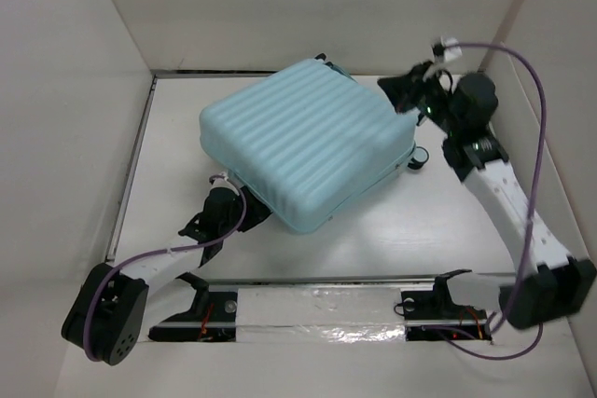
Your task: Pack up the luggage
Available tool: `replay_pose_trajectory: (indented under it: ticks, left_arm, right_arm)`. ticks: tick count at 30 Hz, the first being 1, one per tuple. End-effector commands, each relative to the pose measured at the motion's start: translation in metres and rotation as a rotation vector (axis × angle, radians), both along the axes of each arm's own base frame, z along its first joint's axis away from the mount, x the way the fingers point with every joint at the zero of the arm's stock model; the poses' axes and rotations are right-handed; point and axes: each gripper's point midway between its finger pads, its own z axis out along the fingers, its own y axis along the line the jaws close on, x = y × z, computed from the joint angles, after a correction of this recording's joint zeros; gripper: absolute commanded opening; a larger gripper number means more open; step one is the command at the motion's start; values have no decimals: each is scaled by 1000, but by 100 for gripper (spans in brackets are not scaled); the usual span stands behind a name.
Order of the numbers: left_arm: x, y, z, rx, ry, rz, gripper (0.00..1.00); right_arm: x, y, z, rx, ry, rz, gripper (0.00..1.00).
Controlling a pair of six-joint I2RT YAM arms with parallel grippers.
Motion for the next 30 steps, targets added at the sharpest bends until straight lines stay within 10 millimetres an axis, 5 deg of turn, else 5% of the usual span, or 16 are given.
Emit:
replay_pose_trajectory:
  ticks: [1, 3, 6, 7, 10, 13, 18, 22, 24, 30]
  left_arm:
    - [43, -28, 83, -114, -262, -52, 36]
    - [44, -26, 81, -106, -266, -39, 34]
    - [43, -15, 79, -78, -283, 1, 30]
    - [42, -9, 73, -51, -271, 12, 29]
    - [38, 5, 74, 2, -282, 48, 29]
    - [33, 31, 79, 54, -307, 137, 35]
    - [29, 46, 94, 17, -363, 190, 42]
    - [46, 43, 121, -43, -427, 188, 45]
    - [54, 35, 113, -55, -394, 163, 45]
    - [83, 20, 145, -120, -462, 151, 41]
  right_arm:
    - [-35, -41, -24, 94, -64, -236, 0]
    - [-55, -96, -83, 152, 18, -468, 0]
    - [-62, -141, -152, 193, 170, -643, 0]
    - [-60, -161, -163, 206, 198, -697, 1]
    - [-57, -175, -187, 226, 255, -707, 14]
    - [-57, -164, -196, 234, 279, -629, 21]
    - [-58, -160, -215, 236, 298, -609, 22]
    - [-57, -164, -234, 258, 319, -614, 22]
    - [-54, -156, -238, 248, 345, -570, 22]
    - [-52, -146, -250, 213, 382, -534, 22]
